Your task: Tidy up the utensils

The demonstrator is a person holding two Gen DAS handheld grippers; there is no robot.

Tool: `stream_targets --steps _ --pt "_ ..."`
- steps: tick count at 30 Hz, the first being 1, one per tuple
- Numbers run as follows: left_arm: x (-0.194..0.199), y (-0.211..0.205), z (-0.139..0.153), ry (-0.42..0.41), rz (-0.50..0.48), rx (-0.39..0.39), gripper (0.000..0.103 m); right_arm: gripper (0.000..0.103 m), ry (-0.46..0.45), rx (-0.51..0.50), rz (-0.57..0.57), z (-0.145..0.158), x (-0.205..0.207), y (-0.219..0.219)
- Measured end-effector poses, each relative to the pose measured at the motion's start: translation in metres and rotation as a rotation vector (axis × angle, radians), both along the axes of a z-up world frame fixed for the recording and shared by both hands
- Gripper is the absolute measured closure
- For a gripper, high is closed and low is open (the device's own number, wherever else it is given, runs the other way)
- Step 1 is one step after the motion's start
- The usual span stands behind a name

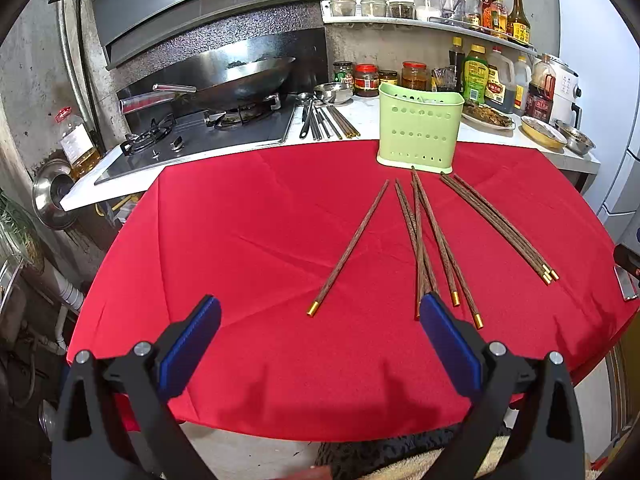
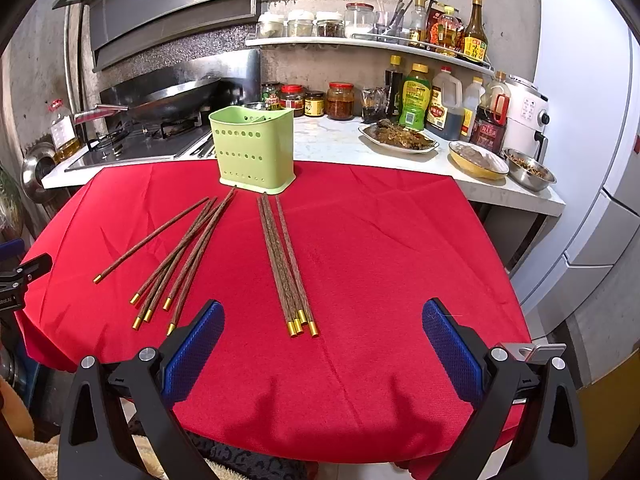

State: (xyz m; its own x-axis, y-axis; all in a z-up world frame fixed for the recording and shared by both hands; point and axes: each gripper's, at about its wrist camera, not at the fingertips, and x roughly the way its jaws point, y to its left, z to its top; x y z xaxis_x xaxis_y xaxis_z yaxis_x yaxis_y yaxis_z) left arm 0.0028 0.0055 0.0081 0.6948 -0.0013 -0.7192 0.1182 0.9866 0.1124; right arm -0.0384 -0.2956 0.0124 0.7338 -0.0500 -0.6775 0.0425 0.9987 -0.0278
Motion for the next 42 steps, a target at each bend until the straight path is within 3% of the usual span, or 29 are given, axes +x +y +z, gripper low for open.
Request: stream_targets --steps 42 --pt "0.0036 0.0090 -0.0038 0.006 0.018 0.006 0.006 0.006 -0.001 0.007 0.012 -0.0029 0.0013 0.0010"
